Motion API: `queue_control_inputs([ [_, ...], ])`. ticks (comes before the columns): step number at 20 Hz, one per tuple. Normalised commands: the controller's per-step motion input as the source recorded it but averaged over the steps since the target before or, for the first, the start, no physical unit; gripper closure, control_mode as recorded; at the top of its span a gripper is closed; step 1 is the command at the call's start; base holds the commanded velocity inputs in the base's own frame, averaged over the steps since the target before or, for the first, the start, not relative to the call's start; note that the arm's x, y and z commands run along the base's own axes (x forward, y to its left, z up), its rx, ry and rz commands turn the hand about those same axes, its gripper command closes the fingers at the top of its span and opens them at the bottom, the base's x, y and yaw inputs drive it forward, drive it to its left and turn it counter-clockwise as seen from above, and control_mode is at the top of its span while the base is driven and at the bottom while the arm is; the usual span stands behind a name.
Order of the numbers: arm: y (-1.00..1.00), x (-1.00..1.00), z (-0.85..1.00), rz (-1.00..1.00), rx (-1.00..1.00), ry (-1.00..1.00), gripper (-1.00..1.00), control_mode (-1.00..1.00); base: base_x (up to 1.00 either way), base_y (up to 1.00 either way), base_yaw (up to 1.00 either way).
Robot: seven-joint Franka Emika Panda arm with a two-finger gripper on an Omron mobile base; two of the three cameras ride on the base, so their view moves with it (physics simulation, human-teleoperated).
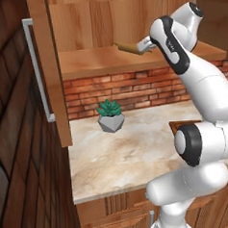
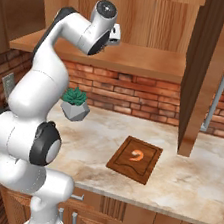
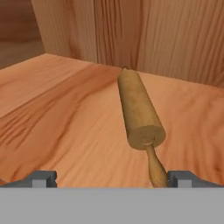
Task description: Open the cabinet, retrieve the rolling pin, and place it next to the meat on the cutting board to prepare for tenderizing.
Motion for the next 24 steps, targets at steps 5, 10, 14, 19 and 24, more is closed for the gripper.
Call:
queue_control_inputs([
  [5,0.00,0.28,-0.07,0.01,0.00,0.00,-1.00,-1.00,0.00,0.00,0.00],
  [10,0.00,0.26,-0.08,0.01,0.00,0.00,-1.00,-1.00,0.00,0.00,0.00],
  [14,0.00,0.26,-0.05,0.00,0.00,0.00,-1.00,-1.00,0.00,0.00,0.00],
  [19,0.00,0.28,-0.04,0.00,0.00,0.00,-1.00,-1.00,0.00,0.00,0.00],
  [24,0.00,0.29,-0.02,0.00,0.00,0.00,-1.00,-1.00,0.00,0.00,0.00],
])
